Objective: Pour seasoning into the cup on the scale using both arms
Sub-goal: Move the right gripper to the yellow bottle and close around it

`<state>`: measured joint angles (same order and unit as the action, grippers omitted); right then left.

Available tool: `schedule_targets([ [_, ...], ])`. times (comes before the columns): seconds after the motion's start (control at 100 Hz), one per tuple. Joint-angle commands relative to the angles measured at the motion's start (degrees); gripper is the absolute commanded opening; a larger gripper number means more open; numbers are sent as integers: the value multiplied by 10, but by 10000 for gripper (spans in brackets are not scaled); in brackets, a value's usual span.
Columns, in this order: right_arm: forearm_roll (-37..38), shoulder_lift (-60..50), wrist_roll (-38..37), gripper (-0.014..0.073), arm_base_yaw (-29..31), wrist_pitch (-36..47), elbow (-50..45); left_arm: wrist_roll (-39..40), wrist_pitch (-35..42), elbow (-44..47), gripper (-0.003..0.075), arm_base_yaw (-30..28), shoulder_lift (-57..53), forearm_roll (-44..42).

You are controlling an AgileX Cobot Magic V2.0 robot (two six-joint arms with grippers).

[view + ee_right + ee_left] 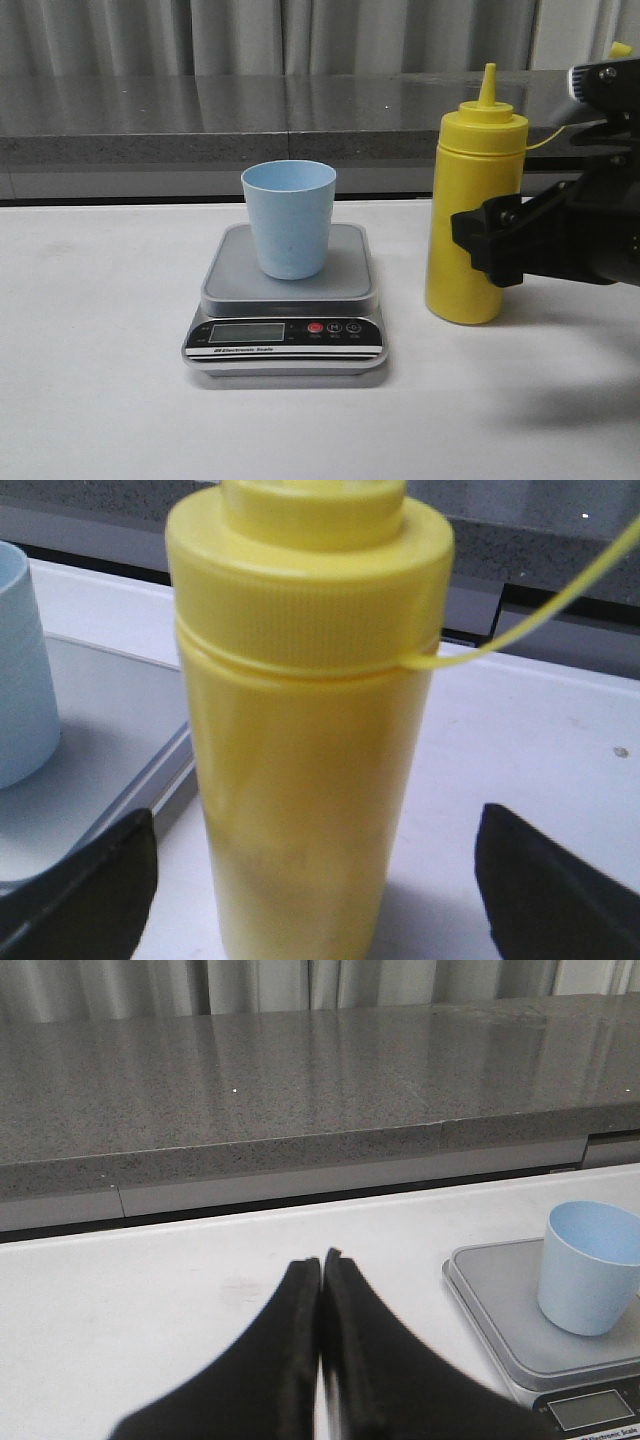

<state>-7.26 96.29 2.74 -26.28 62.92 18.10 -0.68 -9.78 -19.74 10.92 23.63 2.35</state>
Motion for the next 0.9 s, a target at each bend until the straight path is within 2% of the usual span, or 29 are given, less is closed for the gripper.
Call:
schedule_targets([
  [0.0,10,-16,-3,636,1,42,18,7,48,-14,-20,-3,2,0],
  [0.45,11,-14,-3,636,1,28,44,7,48,-14,-20,-3,2,0],
  [0.89,13,58,-11,636,2,47,74,7,48,-14,-20,-3,2,0],
])
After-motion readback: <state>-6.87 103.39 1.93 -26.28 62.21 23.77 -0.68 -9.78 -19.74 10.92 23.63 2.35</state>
